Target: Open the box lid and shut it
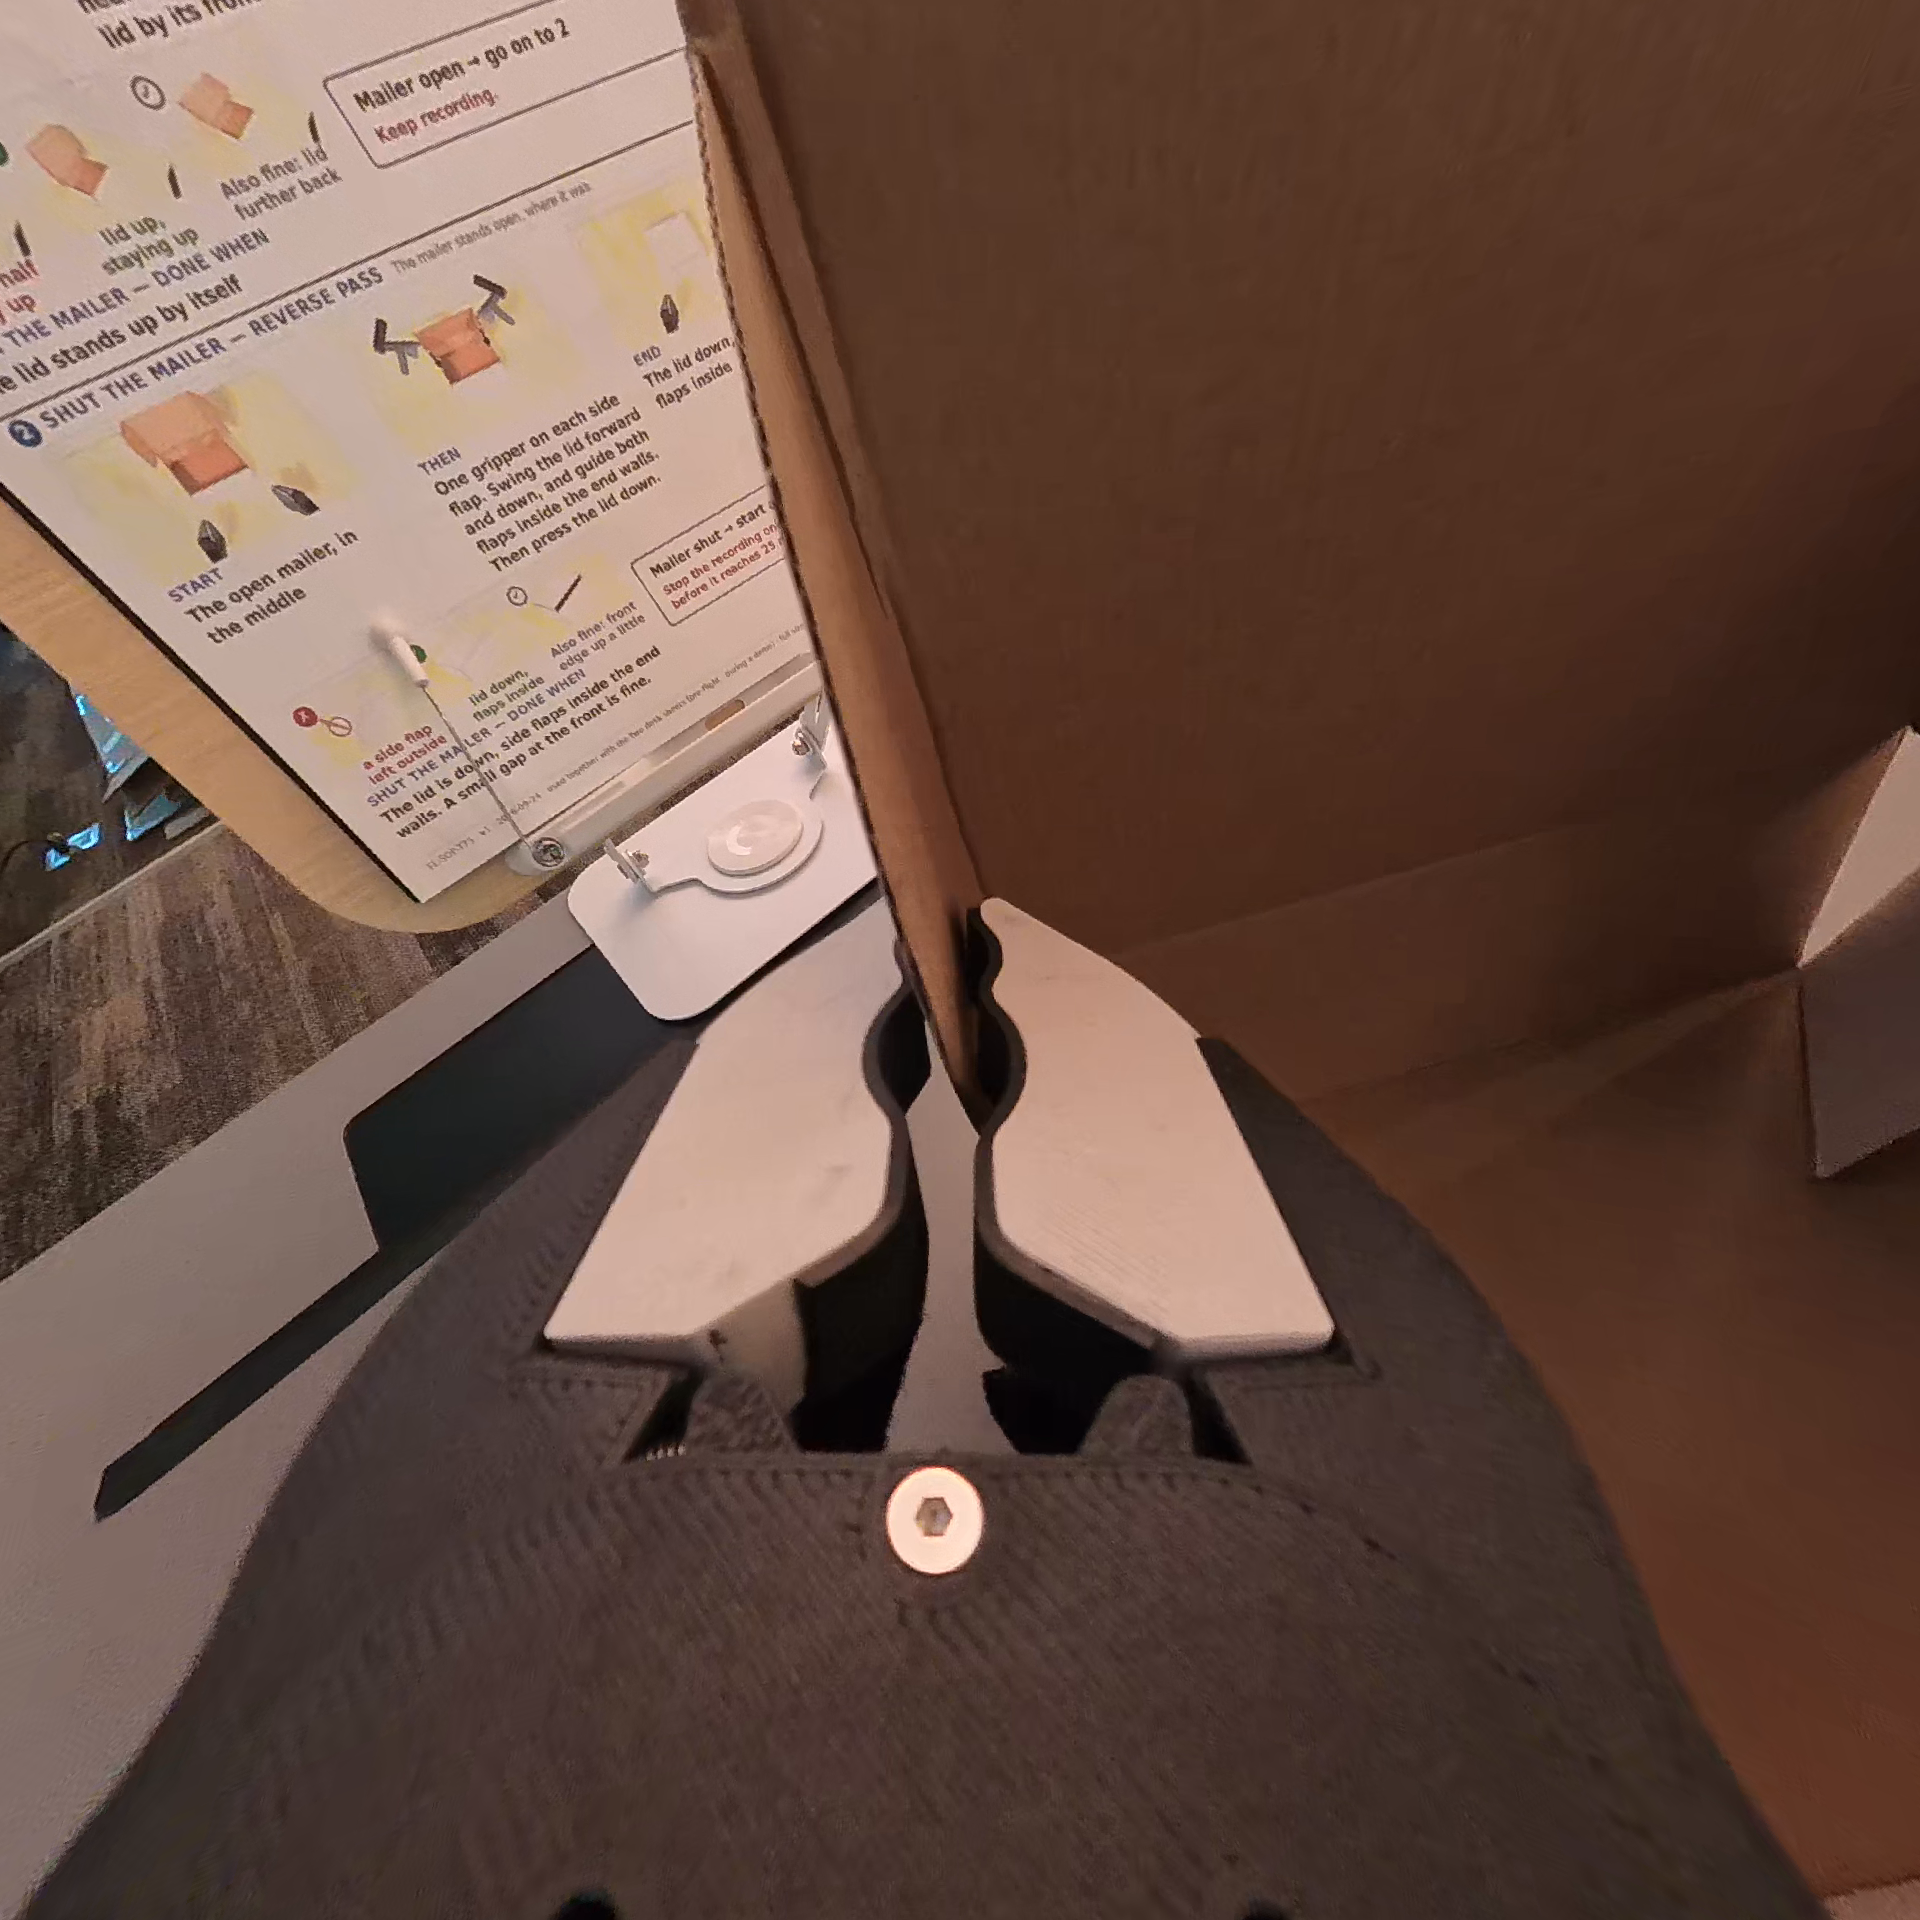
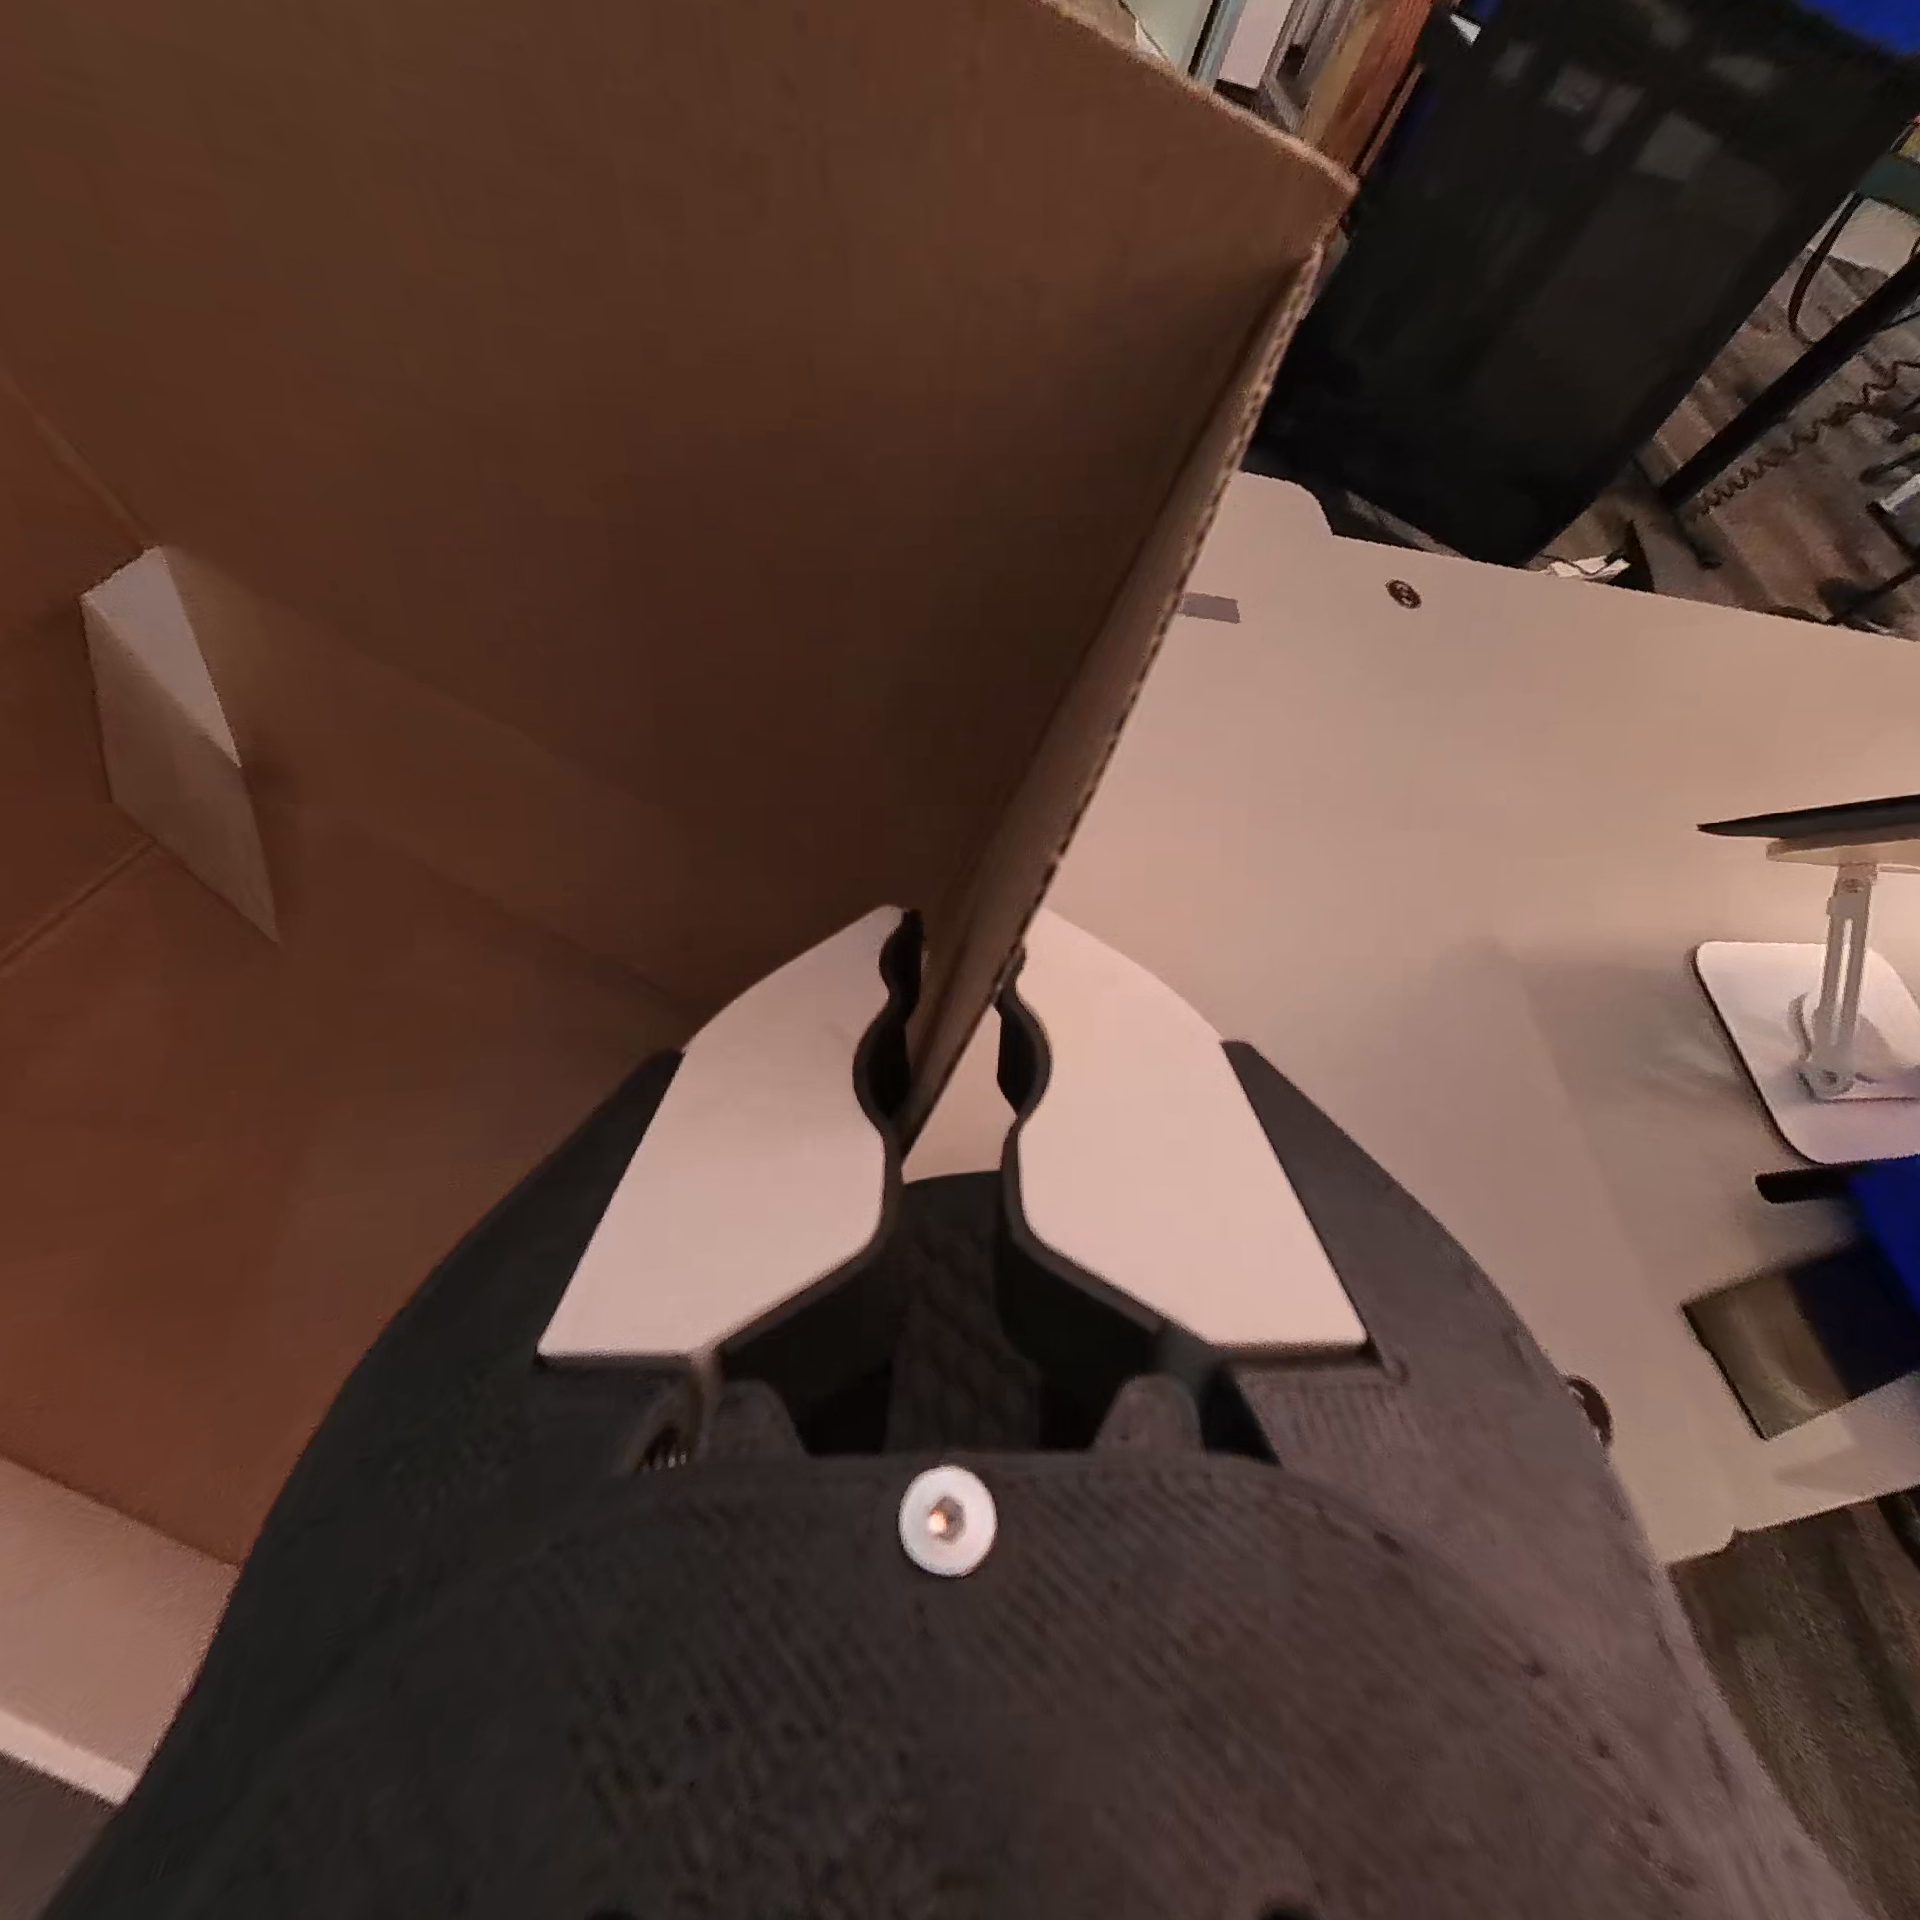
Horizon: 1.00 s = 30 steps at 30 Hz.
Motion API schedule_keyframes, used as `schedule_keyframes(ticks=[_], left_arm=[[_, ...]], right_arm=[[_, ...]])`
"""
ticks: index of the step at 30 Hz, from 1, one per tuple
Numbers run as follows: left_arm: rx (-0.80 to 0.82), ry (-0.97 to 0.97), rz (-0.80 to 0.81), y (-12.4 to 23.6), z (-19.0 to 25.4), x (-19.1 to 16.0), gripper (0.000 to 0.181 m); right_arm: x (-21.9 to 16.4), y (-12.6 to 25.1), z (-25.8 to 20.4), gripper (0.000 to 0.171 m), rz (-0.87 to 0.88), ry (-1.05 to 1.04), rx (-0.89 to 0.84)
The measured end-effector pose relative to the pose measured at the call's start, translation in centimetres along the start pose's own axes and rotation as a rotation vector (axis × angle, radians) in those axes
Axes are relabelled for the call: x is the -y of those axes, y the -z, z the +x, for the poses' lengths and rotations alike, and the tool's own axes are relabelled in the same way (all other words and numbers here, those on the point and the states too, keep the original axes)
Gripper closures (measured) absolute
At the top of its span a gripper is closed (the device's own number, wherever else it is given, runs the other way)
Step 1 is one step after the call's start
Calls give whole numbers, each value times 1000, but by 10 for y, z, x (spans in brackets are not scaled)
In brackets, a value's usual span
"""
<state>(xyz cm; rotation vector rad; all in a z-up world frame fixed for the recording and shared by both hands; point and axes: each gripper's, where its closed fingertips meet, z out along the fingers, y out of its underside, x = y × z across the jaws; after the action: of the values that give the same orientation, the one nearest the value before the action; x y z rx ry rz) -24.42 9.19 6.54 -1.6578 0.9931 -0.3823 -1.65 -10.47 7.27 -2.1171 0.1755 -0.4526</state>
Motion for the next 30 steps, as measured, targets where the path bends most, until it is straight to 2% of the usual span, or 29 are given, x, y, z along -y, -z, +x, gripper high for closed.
schedule_keyframes(ticks=[6,12,14,17,18,19,21,30], left_arm=[[16,-43,-15,0,4,-1,177],[-42,-23,-25,2,9,-2,171],[-31,-2,-14,4,4,1,159],[-62,37,-10,6,3,1,154],[-85,47,-10,6,5,1,155],[-102,51,-5,5,5,1,171],[-73,43,0,4,-1,0,178],[-54,34,25,3,-2,2,179]], right_arm=[[-9,6,-5,159,-22,-79,33],[-9,8,-6,159,45,-148,18],[-9,7,-6,159,62,-142,-2],[-8,5,-4,159,50,-83,-31],[-9,5,-4,159,35,-69,-35],[-9,4,-5,159,26,-61,-38],[-9,4,-4,159,10,-50,-44],[-9,1,-3,158,32,-123,34]])
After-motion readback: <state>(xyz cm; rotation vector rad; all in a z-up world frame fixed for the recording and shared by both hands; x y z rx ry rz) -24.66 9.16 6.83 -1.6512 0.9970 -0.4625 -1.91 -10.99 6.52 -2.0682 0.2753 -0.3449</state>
